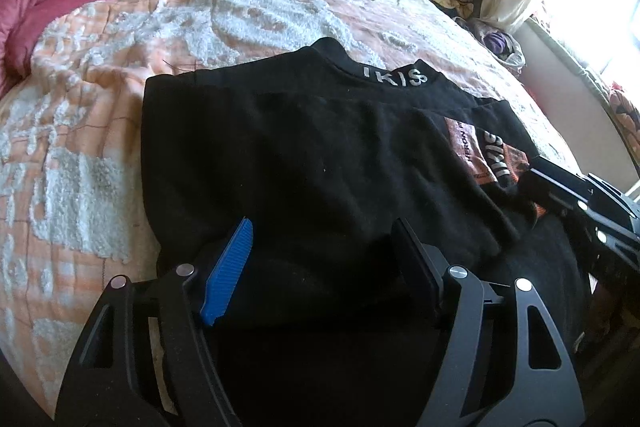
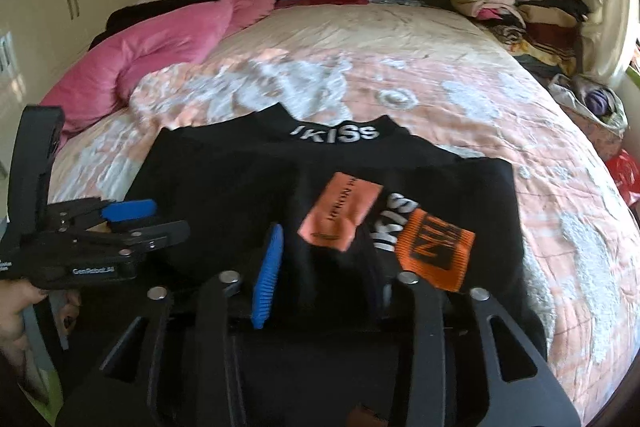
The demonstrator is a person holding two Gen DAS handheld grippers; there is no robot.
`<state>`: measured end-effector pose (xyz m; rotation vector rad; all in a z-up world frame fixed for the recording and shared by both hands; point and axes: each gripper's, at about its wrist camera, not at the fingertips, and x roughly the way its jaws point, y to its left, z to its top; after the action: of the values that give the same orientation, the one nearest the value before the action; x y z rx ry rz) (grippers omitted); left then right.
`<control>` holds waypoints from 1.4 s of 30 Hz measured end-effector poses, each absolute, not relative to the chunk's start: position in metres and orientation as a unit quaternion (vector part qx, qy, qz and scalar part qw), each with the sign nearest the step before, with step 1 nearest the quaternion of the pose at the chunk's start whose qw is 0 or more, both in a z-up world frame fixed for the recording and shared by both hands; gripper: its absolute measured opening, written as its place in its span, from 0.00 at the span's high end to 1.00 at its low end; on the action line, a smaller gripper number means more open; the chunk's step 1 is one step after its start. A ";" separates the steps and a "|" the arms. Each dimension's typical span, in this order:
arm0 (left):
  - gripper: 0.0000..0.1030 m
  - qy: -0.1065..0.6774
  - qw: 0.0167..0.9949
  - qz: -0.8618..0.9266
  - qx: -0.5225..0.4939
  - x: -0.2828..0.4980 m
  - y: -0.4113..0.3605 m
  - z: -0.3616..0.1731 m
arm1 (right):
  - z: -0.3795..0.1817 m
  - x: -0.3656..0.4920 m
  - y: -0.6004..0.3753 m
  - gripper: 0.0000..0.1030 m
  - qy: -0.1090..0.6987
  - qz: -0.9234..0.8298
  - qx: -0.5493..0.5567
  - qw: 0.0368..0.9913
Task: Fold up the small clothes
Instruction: 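Withdraw both open grippers from the folded sleeves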
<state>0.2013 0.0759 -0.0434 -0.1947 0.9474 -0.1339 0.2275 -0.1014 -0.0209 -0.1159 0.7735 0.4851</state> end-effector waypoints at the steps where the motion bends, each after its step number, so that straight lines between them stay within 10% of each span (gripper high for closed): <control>1: 0.38 0.455 0.883 -0.064 -0.093 0.201 0.076 -0.043 | -0.022 0.228 -0.098 0.63 0.375 0.238 -0.059 0.894; 16: 0.38 0.456 0.883 -0.064 -0.093 0.201 0.075 -0.042 | -0.055 0.239 -0.111 0.58 0.422 0.208 -0.047 0.881; 29: 0.38 0.453 0.885 -0.061 -0.092 0.200 0.074 -0.037 | -0.032 0.224 -0.126 0.19 0.373 0.196 -0.014 0.907; 42: 0.37 0.426 0.898 -0.063 -0.088 0.187 0.070 -0.017 | -0.018 0.217 -0.137 0.18 0.348 0.179 0.002 0.920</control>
<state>0.1873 0.0702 -0.0172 -0.1818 0.8821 -0.1305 0.2168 -0.1369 -0.0185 0.0041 0.7160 0.3684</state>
